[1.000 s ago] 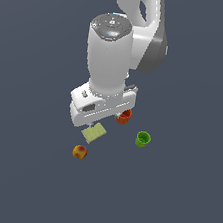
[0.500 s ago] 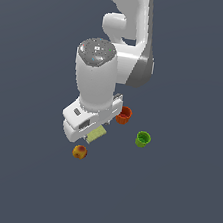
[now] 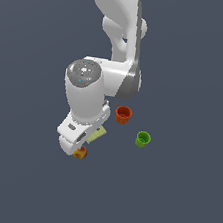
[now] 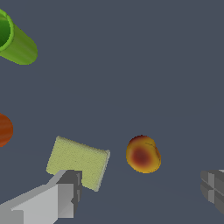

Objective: Pick up a designated object from a clutter of objects.

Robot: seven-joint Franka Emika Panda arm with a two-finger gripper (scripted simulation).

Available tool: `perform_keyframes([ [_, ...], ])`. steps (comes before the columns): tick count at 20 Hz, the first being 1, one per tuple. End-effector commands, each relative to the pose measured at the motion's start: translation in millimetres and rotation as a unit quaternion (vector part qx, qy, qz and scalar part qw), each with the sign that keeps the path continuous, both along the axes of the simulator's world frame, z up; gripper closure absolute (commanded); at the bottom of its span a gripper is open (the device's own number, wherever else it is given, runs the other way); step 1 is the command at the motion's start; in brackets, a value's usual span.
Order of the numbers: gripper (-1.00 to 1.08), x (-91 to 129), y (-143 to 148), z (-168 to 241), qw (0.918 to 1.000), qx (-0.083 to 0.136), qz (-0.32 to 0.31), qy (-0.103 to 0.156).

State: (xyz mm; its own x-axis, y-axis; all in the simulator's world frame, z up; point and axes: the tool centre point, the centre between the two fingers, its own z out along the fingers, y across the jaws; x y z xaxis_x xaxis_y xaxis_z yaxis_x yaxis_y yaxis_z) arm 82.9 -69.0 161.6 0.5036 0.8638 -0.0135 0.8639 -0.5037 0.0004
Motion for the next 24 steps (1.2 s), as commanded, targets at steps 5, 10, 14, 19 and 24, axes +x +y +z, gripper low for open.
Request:
perform_keyframes([
  [5,-0.92,6.8,-15.5,-26.6,0.9969,0.001,0.079,0.000],
  [10,-0.92,10.6,-26.7,-46.7,0.9908,0.003,0.136,0.000],
  [14,-0.92,12.6,-33.6,-59.5,0.9852,0.004,0.172,-0.001],
  [19,-0.92,14.0,-39.7,-70.8,0.9792,0.006,0.203,-0.001],
  [24,-0.92,14.6,-42.8,-76.8,0.9757,0.006,0.219,-0.002],
])
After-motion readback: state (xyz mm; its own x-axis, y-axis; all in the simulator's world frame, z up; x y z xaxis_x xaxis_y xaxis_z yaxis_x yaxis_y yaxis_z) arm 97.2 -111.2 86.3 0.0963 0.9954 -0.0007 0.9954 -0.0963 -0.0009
